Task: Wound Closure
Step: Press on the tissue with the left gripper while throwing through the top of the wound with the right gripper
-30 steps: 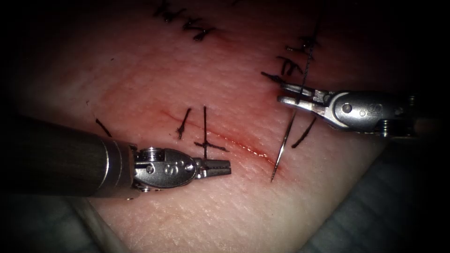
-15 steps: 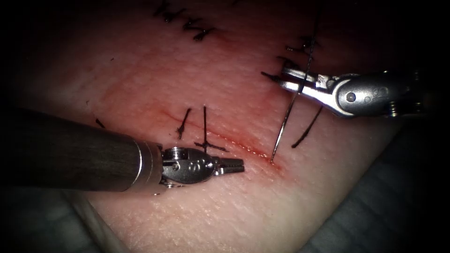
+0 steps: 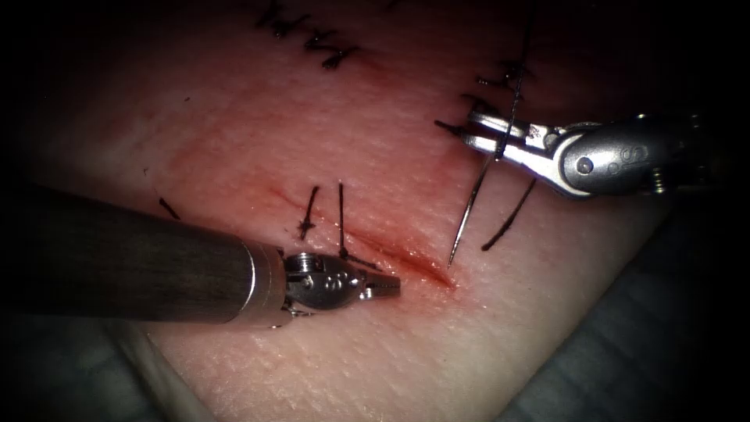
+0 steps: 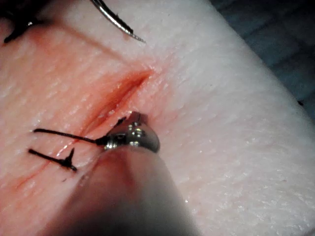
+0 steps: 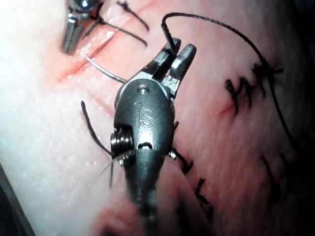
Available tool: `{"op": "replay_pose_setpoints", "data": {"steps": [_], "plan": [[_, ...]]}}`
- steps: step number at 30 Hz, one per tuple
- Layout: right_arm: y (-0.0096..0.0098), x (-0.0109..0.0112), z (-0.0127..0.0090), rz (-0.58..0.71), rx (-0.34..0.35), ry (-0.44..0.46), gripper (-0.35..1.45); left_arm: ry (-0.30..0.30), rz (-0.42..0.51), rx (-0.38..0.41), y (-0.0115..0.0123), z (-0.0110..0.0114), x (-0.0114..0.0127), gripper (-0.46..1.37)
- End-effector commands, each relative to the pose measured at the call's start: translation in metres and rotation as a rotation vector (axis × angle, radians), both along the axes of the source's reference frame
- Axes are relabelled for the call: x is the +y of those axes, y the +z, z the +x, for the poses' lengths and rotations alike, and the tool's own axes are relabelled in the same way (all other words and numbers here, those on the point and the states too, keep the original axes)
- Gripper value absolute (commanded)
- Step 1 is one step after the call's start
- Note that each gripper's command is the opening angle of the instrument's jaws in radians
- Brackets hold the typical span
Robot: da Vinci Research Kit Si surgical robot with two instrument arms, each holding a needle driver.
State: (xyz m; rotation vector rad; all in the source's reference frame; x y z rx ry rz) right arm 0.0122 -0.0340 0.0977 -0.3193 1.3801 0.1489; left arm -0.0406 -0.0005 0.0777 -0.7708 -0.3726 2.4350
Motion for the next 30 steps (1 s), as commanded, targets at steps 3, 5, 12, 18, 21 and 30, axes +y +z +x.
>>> {"op": "replay_pose_setpoints", "data": {"steps": [3, 5, 12, 18, 21, 30], "plan": [[-0.0002, -0.0001, 0.0001, -0.015, 0.003, 0.012, -0.35, 0.009, 0.022, 0.058, 0.0008, 0.0003, -0.0006, -0.26], [-0.0003, -0.0001, 0.0003, -0.042, 0.002, 0.016, -0.35, 0.003, 0.031, 0.076, 0.0017, 0.0007, -0.0009, -0.26], [0.0002, -0.0004, 0.0016, -0.23, 0.002, 0.024, -0.35, -0.008, 0.032, 0.077, 0.0027, 0.0015, -0.0014, -0.35], [0.0021, -0.0014, 0.004, -0.362, 0.008, -0.015, -0.35, -0.009, 0.035, 0.077, 0.0023, 0.0015, -0.0015, -0.35], [0.0031, -0.0016, 0.0048, -0.409, 0.001, -0.024, -0.35, -0.008, 0.037, 0.075, 0.0022, 0.0015, -0.0016, -0.35], [0.0057, -0.002, 0.0051, -0.562, -0.049, -0.044, -0.35, -0.006, 0.038, 0.073, 0.002, 0.0016, -0.0019, -0.35]]}}
